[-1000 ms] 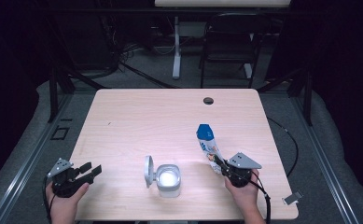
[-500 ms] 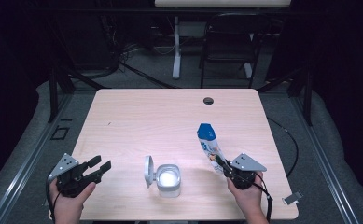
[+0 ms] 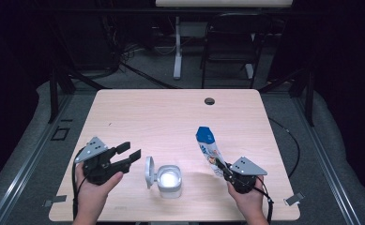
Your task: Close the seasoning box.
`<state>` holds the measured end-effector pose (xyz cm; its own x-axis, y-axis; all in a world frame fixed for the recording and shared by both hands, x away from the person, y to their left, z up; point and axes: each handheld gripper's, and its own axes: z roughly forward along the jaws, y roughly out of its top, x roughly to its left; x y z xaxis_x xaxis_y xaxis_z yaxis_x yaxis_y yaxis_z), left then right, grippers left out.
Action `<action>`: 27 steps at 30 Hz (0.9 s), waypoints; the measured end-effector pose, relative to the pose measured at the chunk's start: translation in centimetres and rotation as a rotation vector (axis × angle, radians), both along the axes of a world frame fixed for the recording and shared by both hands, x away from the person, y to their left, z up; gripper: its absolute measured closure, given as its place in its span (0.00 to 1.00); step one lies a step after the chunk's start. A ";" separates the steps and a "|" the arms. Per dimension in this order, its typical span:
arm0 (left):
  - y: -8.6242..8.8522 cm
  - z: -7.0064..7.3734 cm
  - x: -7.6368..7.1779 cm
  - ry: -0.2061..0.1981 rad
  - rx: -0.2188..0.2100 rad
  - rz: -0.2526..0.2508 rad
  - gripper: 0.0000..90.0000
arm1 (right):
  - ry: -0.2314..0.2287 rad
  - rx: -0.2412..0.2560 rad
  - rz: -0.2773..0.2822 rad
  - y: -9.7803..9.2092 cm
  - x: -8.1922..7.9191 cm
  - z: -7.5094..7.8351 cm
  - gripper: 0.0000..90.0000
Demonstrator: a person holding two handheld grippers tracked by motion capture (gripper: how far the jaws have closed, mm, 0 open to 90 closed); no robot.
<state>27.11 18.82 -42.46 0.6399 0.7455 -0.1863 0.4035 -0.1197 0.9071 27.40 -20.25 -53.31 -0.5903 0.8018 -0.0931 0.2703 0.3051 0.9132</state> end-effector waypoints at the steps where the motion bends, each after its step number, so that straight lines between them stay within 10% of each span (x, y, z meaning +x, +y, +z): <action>1: -0.7 0.3 0.3 0.003 -0.010 -0.009 0.53 | -0.001 -0.003 0.002 0.1 0.0 0.0 1.00; 14: -9.9 3.2 3.6 0.036 0.014 -0.084 0.50 | -0.010 -0.018 0.015 0.7 -0.2 -0.1 1.00; 27: -15.2 2.3 6.0 0.072 0.006 -0.127 0.44 | -0.012 -0.029 0.020 0.9 -0.2 -0.1 1.00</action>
